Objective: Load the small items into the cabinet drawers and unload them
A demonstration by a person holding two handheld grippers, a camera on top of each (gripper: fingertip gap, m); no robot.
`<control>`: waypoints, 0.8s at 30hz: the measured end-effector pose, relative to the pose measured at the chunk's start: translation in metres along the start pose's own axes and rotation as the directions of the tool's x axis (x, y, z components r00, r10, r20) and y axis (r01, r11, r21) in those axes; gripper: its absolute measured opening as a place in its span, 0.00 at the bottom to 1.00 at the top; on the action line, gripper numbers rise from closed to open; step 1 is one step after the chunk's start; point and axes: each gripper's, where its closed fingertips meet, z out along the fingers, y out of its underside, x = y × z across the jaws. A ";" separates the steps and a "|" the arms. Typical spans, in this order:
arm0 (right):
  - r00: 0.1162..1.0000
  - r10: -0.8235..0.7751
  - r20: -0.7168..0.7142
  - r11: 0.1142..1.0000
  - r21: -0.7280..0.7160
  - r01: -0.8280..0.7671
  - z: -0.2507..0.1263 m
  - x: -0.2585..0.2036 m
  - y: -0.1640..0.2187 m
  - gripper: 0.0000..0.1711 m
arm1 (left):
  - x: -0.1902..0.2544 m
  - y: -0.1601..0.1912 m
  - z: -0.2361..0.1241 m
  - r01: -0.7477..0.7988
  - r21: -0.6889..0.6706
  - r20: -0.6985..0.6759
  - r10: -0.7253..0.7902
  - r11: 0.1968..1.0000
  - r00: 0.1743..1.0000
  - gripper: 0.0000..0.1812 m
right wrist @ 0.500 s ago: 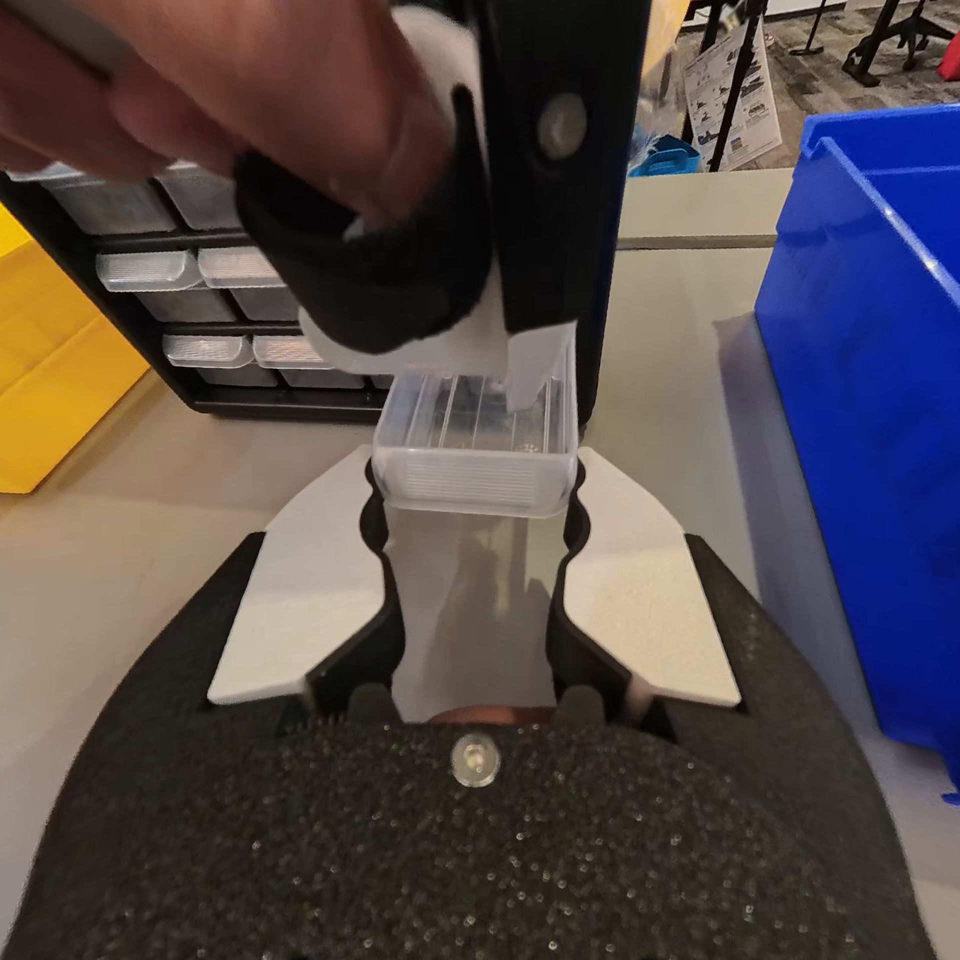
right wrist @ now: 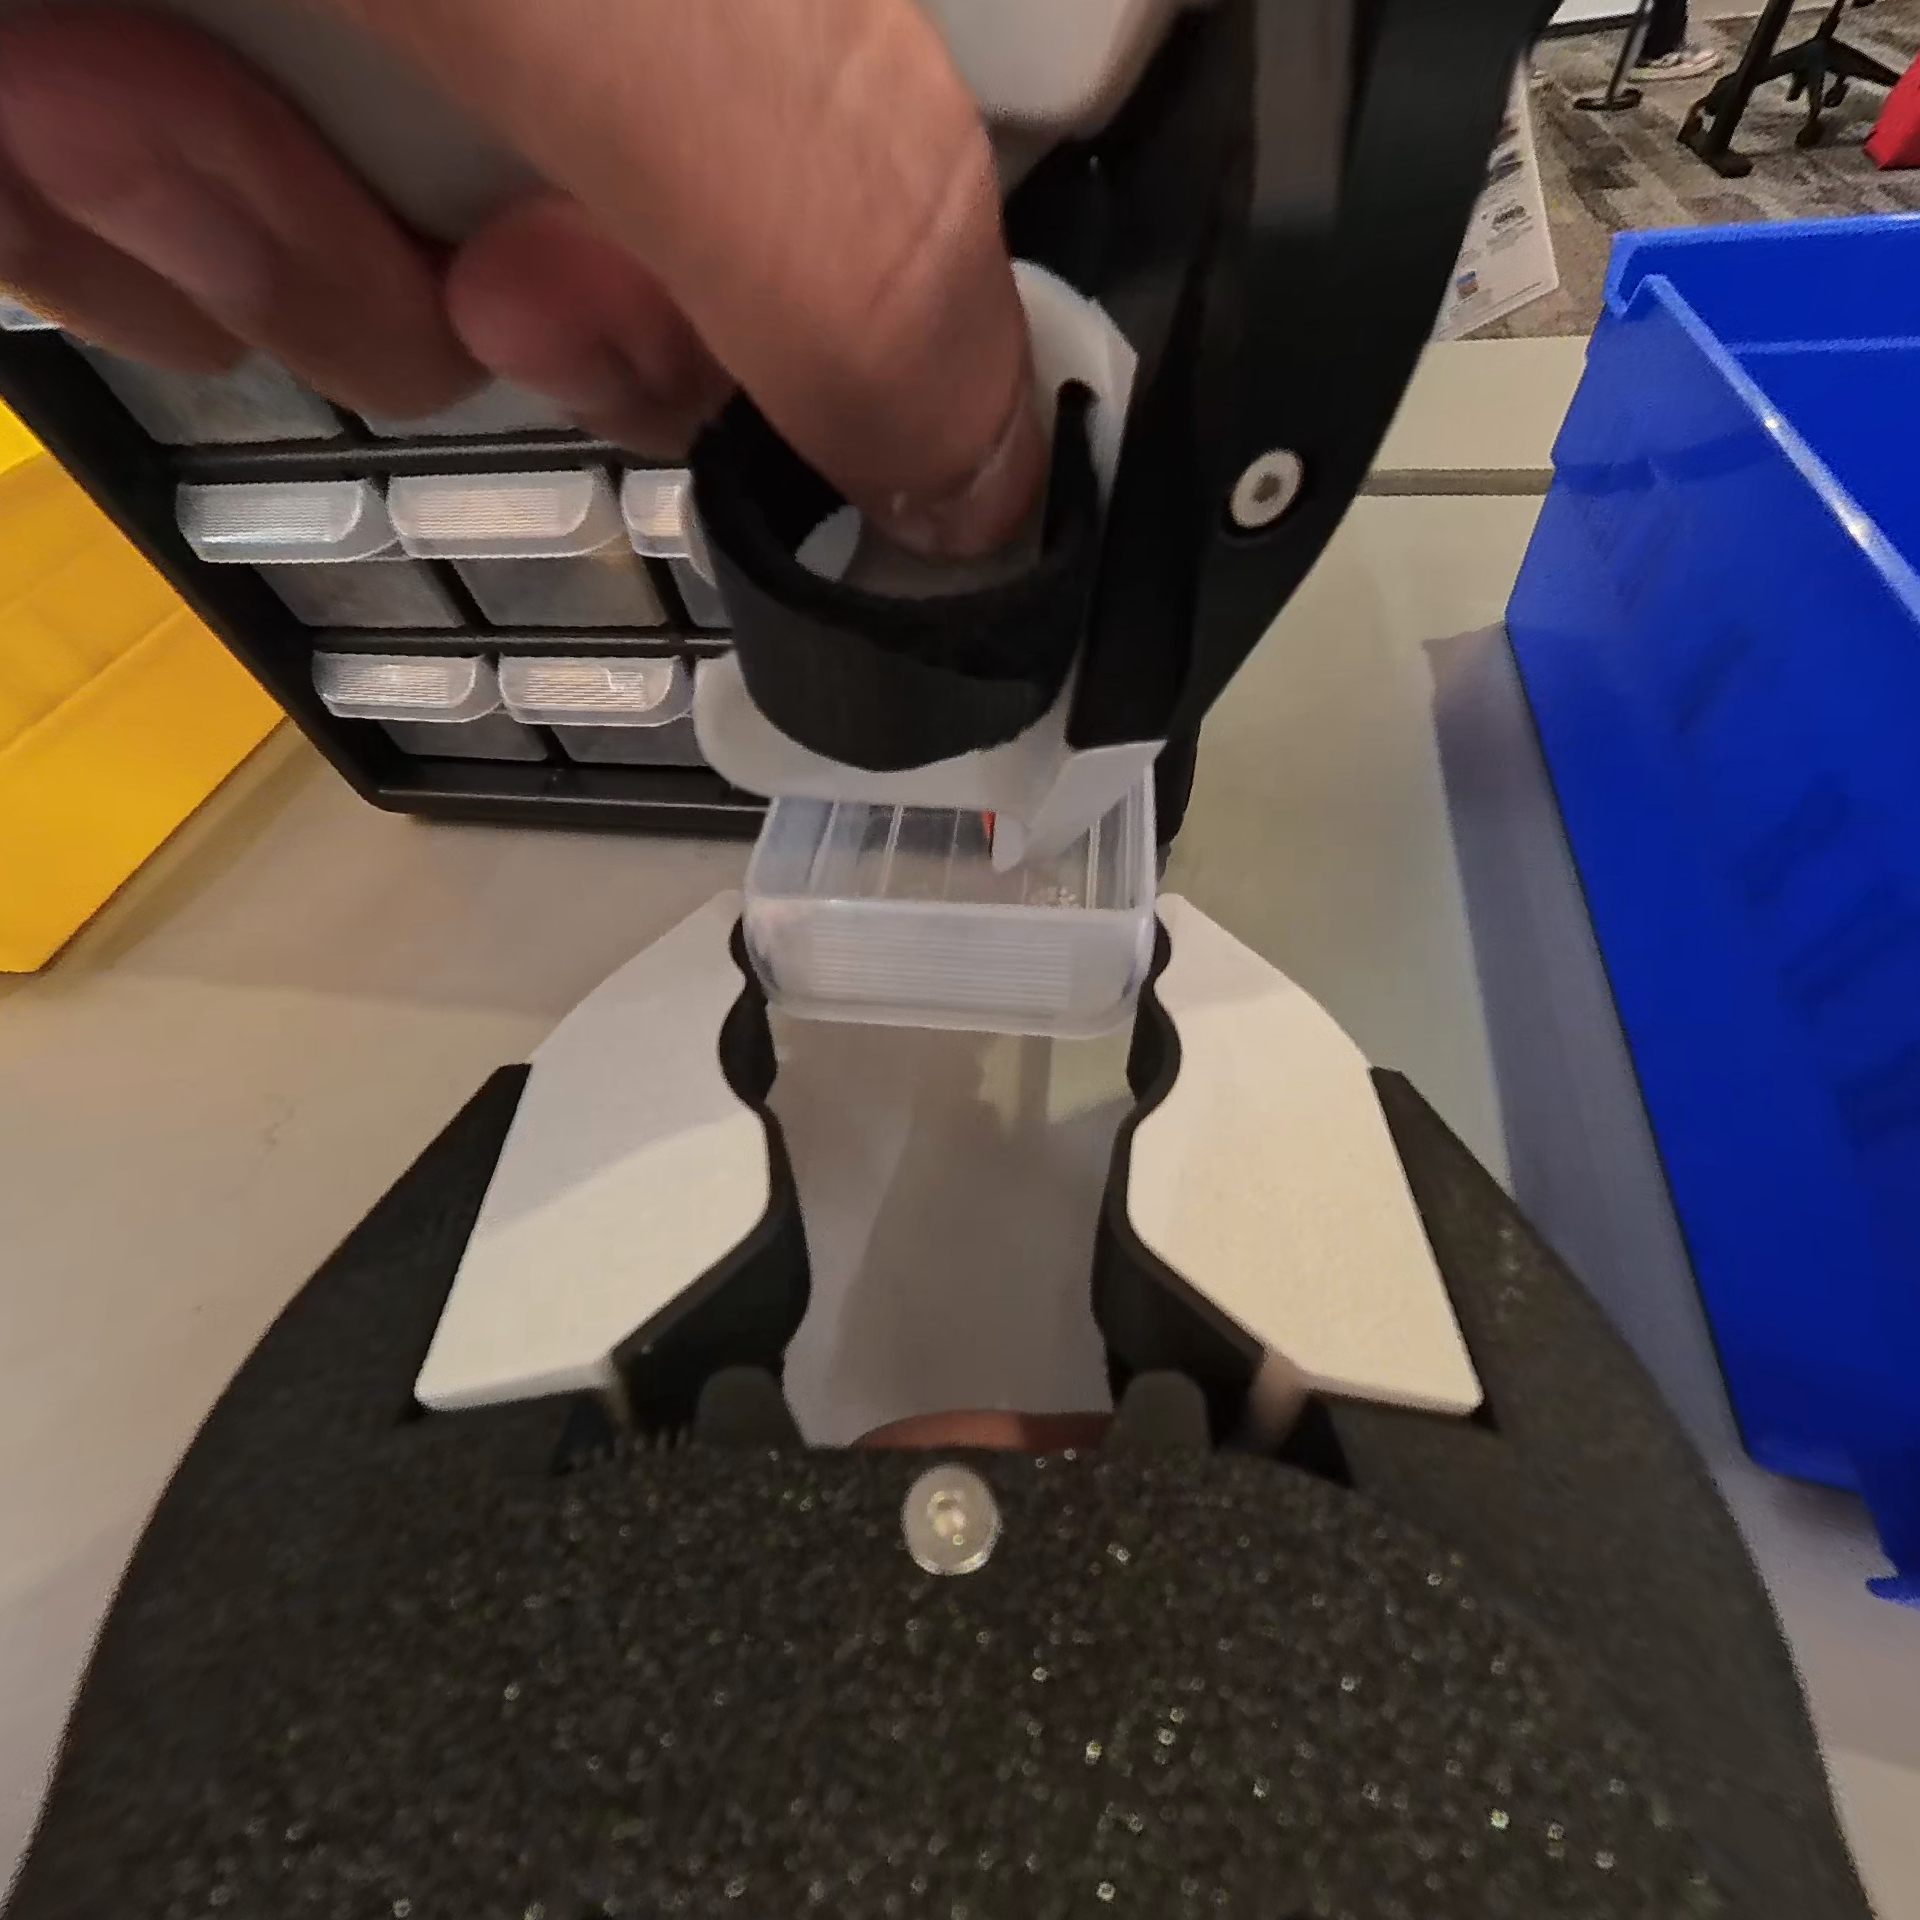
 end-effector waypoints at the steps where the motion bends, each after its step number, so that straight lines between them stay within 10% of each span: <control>1: 1.000 -0.003 -0.001 1.000 0.000 0.003 0.000 0.000 0.000 0.39 | -0.001 0.001 -0.001 0.002 0.003 0.010 -0.002 1.000 1.000 0.12; 8: 1.000 0.000 0.003 1.000 0.000 0.000 0.000 0.001 0.000 0.39 | 0.006 0.034 -0.063 0.113 0.215 0.041 -0.125 0.970 0.991 0.21; 12: 1.000 -0.022 0.001 1.000 -0.004 0.022 0.001 0.002 -0.001 0.39 | 0.043 0.097 -0.111 0.265 0.617 -0.138 -0.230 0.741 0.963 0.20; 18: 0.999 -0.041 -0.001 0.997 -0.065 0.041 0.025 0.006 -0.017 0.39 | 0.099 0.168 -0.023 0.586 0.664 -0.449 -0.379 0.464 0.809 0.25; 24: 0.990 -0.131 0.060 0.981 -0.138 0.139 0.050 0.003 -0.015 0.43 | 0.179 0.153 0.034 0.602 0.643 -0.547 -0.266 0.474 0.794 0.26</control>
